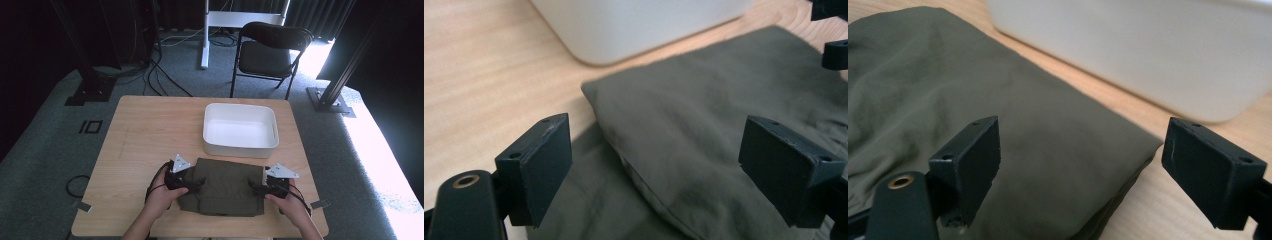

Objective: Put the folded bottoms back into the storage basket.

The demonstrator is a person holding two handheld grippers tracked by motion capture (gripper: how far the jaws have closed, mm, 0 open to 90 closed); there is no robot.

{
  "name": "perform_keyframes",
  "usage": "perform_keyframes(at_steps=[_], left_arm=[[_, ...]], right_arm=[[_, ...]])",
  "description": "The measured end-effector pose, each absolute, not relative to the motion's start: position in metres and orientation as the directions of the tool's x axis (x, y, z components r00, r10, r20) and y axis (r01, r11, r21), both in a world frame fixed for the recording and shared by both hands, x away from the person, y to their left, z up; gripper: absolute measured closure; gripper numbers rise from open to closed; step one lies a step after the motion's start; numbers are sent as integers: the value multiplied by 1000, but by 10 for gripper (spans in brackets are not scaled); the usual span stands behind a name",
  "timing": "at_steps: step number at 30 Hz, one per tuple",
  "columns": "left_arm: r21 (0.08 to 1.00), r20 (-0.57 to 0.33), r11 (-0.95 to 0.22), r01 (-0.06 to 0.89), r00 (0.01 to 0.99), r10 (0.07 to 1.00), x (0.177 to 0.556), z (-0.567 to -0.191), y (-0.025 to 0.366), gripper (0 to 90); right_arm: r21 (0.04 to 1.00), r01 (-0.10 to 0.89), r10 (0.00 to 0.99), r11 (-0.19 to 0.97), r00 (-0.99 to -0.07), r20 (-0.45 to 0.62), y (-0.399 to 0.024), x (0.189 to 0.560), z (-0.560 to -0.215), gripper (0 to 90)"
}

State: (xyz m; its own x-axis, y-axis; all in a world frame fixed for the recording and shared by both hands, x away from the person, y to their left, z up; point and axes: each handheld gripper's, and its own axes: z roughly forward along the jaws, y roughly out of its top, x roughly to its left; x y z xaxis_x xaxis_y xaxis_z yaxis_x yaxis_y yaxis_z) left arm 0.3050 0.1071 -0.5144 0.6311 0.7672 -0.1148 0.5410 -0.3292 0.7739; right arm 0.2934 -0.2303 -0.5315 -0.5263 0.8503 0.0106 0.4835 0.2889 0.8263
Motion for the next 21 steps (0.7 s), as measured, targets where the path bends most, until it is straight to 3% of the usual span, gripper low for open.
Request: perform_keyframes(at_steps=[11, 21], left_arm=[[717, -137, -313, 623, 567, 813, 299, -540, 108, 153], [726, -103, -321, 608, 558, 824, 300, -550, 102, 133]], right_arm=[[804, 526, 866, 278, -499, 26, -226, 293, -548, 139], [761, 571, 871, 307, -491, 16, -226, 298, -559, 138]])
